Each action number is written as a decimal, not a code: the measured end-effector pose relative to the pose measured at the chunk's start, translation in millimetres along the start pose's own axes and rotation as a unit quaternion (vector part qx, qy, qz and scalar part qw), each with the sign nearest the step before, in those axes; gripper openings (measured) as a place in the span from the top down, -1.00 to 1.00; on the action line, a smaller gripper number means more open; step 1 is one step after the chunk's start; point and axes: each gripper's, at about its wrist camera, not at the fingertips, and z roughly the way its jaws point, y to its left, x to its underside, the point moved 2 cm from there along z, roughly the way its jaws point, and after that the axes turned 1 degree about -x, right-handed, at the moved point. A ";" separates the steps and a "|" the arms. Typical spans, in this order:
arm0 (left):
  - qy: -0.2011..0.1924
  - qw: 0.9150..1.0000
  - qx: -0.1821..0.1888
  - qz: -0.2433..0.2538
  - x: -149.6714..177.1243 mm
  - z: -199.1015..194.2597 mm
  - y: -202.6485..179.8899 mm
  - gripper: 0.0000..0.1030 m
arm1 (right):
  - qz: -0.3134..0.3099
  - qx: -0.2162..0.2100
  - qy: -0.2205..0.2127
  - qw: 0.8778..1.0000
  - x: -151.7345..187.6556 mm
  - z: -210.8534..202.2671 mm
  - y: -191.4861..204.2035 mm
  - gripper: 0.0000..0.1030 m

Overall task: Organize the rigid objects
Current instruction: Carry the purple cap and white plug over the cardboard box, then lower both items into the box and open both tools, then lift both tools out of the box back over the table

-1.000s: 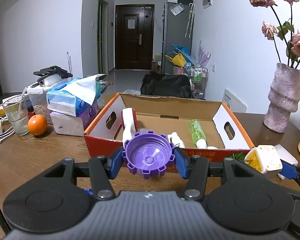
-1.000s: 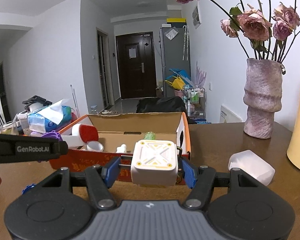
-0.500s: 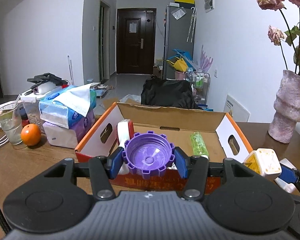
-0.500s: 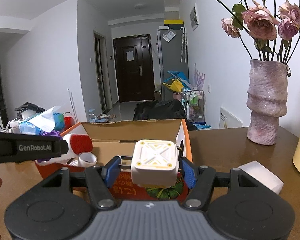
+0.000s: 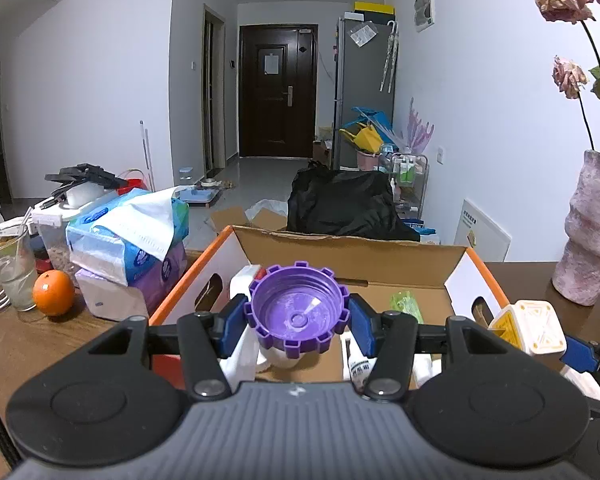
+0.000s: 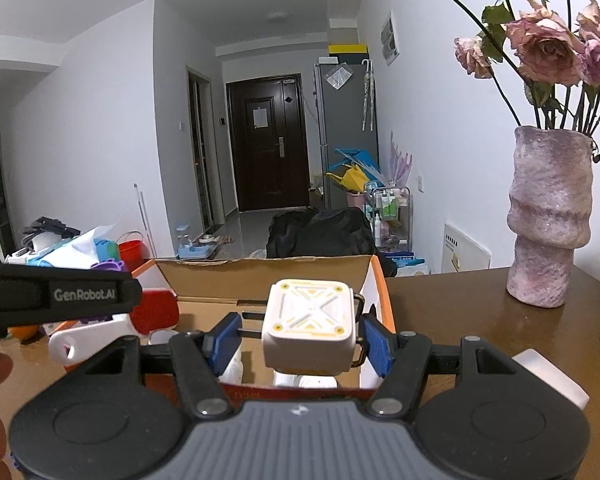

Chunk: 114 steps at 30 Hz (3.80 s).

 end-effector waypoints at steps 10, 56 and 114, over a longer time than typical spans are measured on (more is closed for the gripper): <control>-0.003 1.000 -0.014 0.000 -5.9 17.9 -3.1 -0.08 | 0.006 0.001 -0.003 1.000 -8.2 20.9 -3.9 -0.24; 0.034 0.998 -0.050 0.003 -12.0 81.3 5.8 -0.09 | 0.003 0.000 0.026 1.000 -10.1 86.6 -3.9 -0.24; -0.001 1.000 -0.020 0.011 -0.3 13.2 10.3 -1.00 | -0.015 0.021 0.001 1.000 -4.5 21.8 -28.0 -1.00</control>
